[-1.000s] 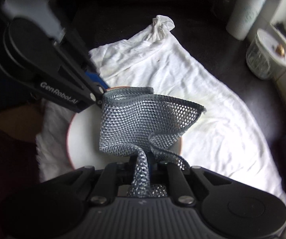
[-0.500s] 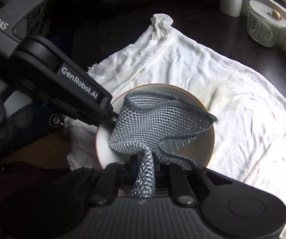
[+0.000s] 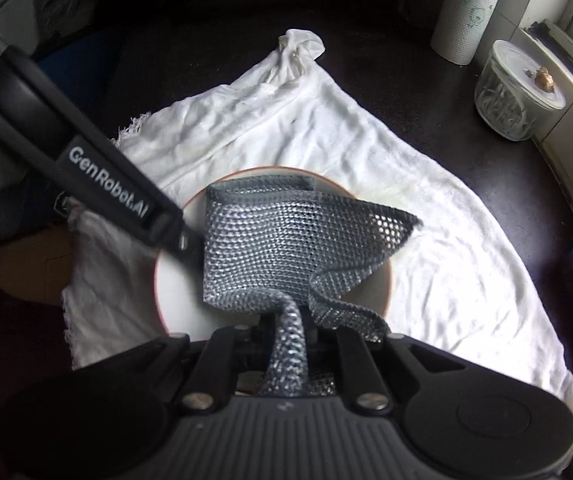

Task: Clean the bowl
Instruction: 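Scrub the bowl interior with the mesh pad in the right gripper while the left gripper holds the rim, then keep scrubbing the bowl with the right gripper while the left gripper tilts the bowl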

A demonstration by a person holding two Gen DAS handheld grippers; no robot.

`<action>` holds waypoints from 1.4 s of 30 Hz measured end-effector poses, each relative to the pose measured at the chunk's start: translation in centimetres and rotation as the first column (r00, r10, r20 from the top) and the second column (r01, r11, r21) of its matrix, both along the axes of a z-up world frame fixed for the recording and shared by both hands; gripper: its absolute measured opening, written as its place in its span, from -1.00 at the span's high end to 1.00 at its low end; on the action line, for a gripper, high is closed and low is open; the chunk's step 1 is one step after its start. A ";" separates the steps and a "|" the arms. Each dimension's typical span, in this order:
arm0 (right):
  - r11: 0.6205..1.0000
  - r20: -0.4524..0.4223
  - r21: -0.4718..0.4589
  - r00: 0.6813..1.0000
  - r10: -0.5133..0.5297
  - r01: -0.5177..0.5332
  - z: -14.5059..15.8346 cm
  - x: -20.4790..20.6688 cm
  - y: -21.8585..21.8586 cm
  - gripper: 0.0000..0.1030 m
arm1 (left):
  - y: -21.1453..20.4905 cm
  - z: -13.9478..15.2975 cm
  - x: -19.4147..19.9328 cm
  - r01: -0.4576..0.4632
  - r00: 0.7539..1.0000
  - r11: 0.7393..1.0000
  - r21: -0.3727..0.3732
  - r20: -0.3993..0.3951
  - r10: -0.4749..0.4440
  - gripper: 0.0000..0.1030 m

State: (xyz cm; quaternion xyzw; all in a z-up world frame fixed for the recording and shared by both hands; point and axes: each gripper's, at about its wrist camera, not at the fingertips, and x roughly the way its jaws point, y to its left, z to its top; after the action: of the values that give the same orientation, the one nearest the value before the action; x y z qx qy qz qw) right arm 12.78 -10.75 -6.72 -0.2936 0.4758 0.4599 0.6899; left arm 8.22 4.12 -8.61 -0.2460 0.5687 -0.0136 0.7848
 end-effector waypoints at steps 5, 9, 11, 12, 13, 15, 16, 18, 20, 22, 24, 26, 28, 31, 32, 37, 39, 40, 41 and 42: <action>0.999 0.027 -0.008 0.999 0.032 -0.032 0.1 1.2 0.3 0.80 | -0.2 0.6 2.8 0.254 0.966 0.963 0.088 0.019 -0.257 0.74; 0.999 0.013 -0.001 0.999 0.042 -0.042 -0.7 1.2 0.3 0.81 | -0.6 0.6 2.5 0.311 0.948 0.946 0.091 0.038 -0.316 0.80; 1.000 0.007 0.014 1.000 0.012 -0.012 -0.7 1.2 0.1 0.81 | -0.2 0.3 1.7 0.232 0.972 0.972 0.035 0.029 -0.233 0.81; 1.000 -0.014 0.025 1.000 -0.017 0.017 -0.7 1.4 0.0 0.82 | 0.0 0.1 1.3 0.188 0.982 0.982 0.005 0.022 -0.188 0.81; 0.998 -0.045 0.037 0.998 -0.053 0.055 -0.8 1.5 -0.2 0.81 | 0.4 -0.1 0.8 0.127 0.992 0.991 -0.034 0.011 -0.127 0.81; 0.994 -0.079 0.051 0.993 -0.091 0.095 -0.9 1.3 -0.5 0.81 | 1.1 -0.6 -0.4 -0.017 1.000 0.993 -0.116 -0.023 0.014 0.81; 0.992 -0.098 0.057 0.989 -0.106 0.112 -1.0 1.0 -0.5 0.81 | 1.3 -0.8 -0.9 -0.069 0.997 0.987 -0.144 -0.042 0.064 0.81; 0.990 -0.120 0.065 0.986 -0.118 0.127 -1.1 0.6 -0.5 0.81 | 1.5 -1.3 -1.8 -0.156 0.987 0.971 -0.178 -0.076 0.145 0.80; 0.988 -0.144 0.073 0.982 -0.125 0.137 -1.2 0.2 -0.3 0.81 | 1.7 -1.7 -2.6 -0.233 0.971 0.950 -0.208 -0.104 0.215 0.80; 0.986 -0.167 0.086 0.977 -0.130 0.145 -1.1 -0.2 -0.2 0.78 | 2.3 -2.3 -3.5 -0.331 0.942 0.909 -0.255 -0.147 0.302 0.79; 0.985 -0.178 0.092 0.976 -0.127 0.145 -1.0 -0.4 -0.1 0.76 | 2.8 -3.0 -4.4 -0.417 0.907 0.856 -0.306 -0.195 0.373 0.76; 0.984 -0.190 0.098 0.973 -0.127 0.148 -1.0 -0.6 -0.1 0.73 | 2.9 -3.4 -5.0 -0.460 0.887 0.821 -0.339 -0.227 0.403 0.75; 0.985 -0.199 0.100 0.973 -0.121 0.143 -1.0 -0.6 -0.2 0.74 | 2.5 -3.2 -4.8 -0.414 0.909 0.852 -0.321 -0.199 0.366 0.76; 0.993 -0.120 0.069 0.989 -0.084 0.093 -0.8 -1.0 -0.2 0.79 | 0.5 -1.4 -2.9 -0.151 0.987 0.978 -0.147 -0.080 0.140 0.74; 0.995 -0.087 0.059 0.994 -0.071 0.076 -0.5 -0.9 -0.1 0.79 | -0.2 -0.8 -2.4 -0.069 0.997 0.995 -0.076 -0.049 0.066 0.74; 1.000 0.020 0.017 1.000 -0.014 0.013 0.3 -0.1 0.2 0.80 | -2.3 0.7 0.4 0.193 0.980 0.967 0.164 0.022 -0.199 0.74; 1.000 0.032 0.005 0.999 0.009 -0.009 0.2 0.2 0.4 0.81 | -2.2 0.8 1.5 0.252 0.964 0.945 0.209 0.032 -0.264 0.73; 1.000 0.039 -0.005 0.999 0.022 -0.022 0.1 0.3 0.5 0.82 | -2.0 0.9 1.7 0.272 0.957 0.937 0.218 0.042 -0.288 0.73; 0.999 0.043 -0.010 0.999 0.030 -0.030 0.0 0.4 0.5 0.82 | -1.7 0.9 1.7 0.279 0.954 0.938 0.207 0.047 -0.295 0.74; 0.999 0.042 -0.012 0.999 0.033 -0.032 -0.1 0.4 0.5 0.82 | -1.7 0.8 1.8 0.277 0.955 0.941 0.192 0.049 -0.291 0.76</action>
State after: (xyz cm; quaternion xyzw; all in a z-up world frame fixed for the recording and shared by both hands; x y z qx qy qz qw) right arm 13.21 -10.20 -6.79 -0.3147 0.4588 0.4622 0.6906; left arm 10.01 2.40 -7.84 -0.0873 0.5666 -0.0837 0.8151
